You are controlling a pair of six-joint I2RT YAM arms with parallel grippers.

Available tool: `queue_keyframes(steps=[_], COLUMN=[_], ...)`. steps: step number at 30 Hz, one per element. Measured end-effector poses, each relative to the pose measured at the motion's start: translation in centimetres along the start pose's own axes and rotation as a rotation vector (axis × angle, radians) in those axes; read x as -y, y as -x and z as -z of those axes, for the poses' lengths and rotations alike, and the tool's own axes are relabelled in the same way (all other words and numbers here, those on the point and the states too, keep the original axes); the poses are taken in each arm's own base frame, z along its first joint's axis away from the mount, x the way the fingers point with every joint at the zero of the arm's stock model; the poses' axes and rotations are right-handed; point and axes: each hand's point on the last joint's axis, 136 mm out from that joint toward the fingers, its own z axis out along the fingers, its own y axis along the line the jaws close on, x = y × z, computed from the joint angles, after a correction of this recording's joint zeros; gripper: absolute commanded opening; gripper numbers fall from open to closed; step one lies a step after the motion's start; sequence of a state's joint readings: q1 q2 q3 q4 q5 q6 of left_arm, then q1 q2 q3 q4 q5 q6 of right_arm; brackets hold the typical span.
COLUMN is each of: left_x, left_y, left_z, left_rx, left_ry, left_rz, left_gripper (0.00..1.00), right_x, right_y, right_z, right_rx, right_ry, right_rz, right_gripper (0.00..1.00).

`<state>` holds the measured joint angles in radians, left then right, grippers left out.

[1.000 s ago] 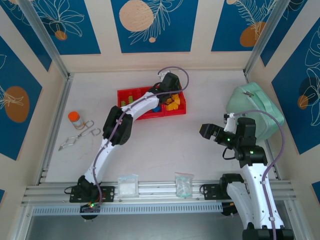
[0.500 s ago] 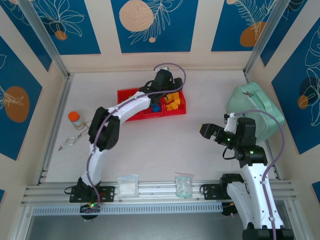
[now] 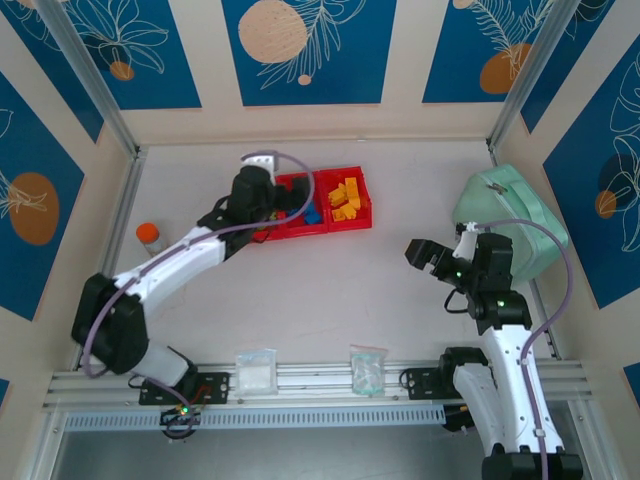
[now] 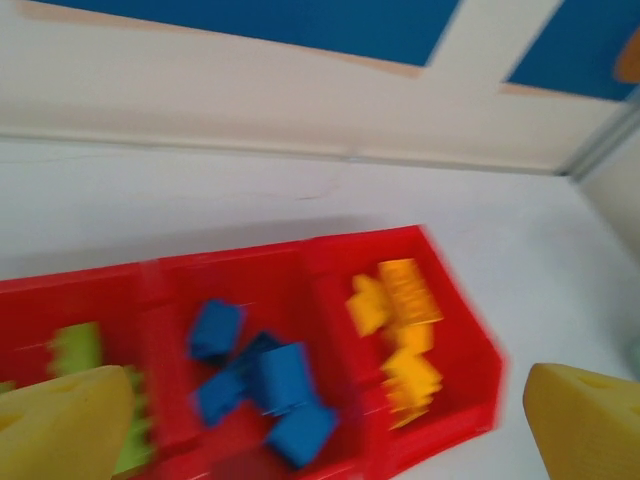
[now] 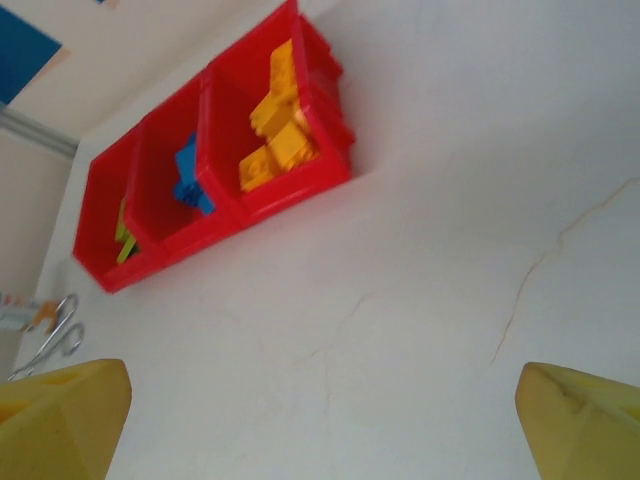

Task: Sort the legos into containers by color
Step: Reset both arms

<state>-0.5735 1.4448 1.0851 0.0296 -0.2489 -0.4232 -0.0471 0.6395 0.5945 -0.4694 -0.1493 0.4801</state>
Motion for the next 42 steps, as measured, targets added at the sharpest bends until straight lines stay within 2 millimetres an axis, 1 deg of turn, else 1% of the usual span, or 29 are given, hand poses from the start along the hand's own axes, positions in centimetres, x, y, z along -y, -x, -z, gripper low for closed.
queue_keyframes(steps=[2,3,5,6,8,11,15,17,20,22,23,25,27,29,32,38,39,42], left_x=[-3.2,-4.3,-7.3,-8.5,-11.5,-15.0,-18.3,-19.6,-21.0,-21.7,-22.0,-22.4,-23.1,-24.1,-25.2,-26.1,-26.1,-25.6], left_y=[-1.4,-1.9,-3.4,-4.0,-5.3,-6.8,-8.3,-9.1,-10.8,-11.5,-11.6,-11.6,-12.0,-12.8,-13.6,-13.0,-13.2,-14.5], left_z=[1.4,1.9,3.2,3.6,4.7,5.9,7.2,7.5,7.9,8.3,8.5,8.7,8.8,8.6,7.7,5.1,4.5,2.7], left_rx=[-0.021,-0.027,-0.055,-0.067,-0.092,-0.114,-0.124,-0.119,-0.12,-0.105,-0.082,-0.029,0.011,0.025,0.021,0.084,0.086,0.052], left_ry=[0.097,0.133,0.222,0.254,0.326,0.404,0.488,0.517,0.543,0.551,0.55,0.546,0.547,0.553,0.545,0.49,0.47,0.392], left_rz=[-0.043,-0.057,-0.091,-0.099,-0.104,-0.088,-0.078,-0.095,-0.134,-0.155,-0.17,-0.191,-0.202,-0.191,-0.17,-0.145,-0.147,-0.167], left_gripper=[0.99,0.99,0.99,0.99,0.99,0.99,0.99,0.99,0.99,0.99,0.99,0.99,0.99,0.99,0.99,0.99,0.99,0.99], right_x=[1.3,2.0,4.1,5.0,6.7,8.3,10.1,10.1,9.0,8.4,8.3,8.6,8.7,8.5,7.9,7.8,7.8,7.8], right_y=[0.5,0.5,0.3,0.2,0.3,0.7,-0.1,0.3,2.2,3.3,3.3,2.6,2.1,2.3,2.8,3.1,3.1,3.1], right_z=[-1.3,-2.0,-3.7,-4.4,-6.1,-8.9,-12.0,-13.2,-14.4,-15.2,-15.5,-15.6,-15.7,-15.7,-15.6,-15.6,-15.6,-15.6], right_rx=[0.066,0.087,0.117,0.116,0.105,0.101,0.052,0.043,0.088,0.143,0.157,0.159,0.152,0.164,0.188,0.199,0.2,0.2], right_ry=[-0.019,-0.033,-0.086,-0.114,-0.168,-0.209,-0.253,-0.252,-0.222,-0.188,-0.174,-0.161,-0.149,-0.136,-0.117,-0.114,-0.113,-0.114], right_rz=[0.049,0.071,0.115,0.126,0.147,0.185,0.215,0.253,0.331,0.374,0.388,0.404,0.413,0.423,0.438,0.445,0.445,0.446], right_gripper=[0.99,0.99,0.99,0.99,0.99,0.99,0.99,0.99,0.99,0.99,0.99,0.99,0.99,0.99,0.99,0.99,0.99,0.99])
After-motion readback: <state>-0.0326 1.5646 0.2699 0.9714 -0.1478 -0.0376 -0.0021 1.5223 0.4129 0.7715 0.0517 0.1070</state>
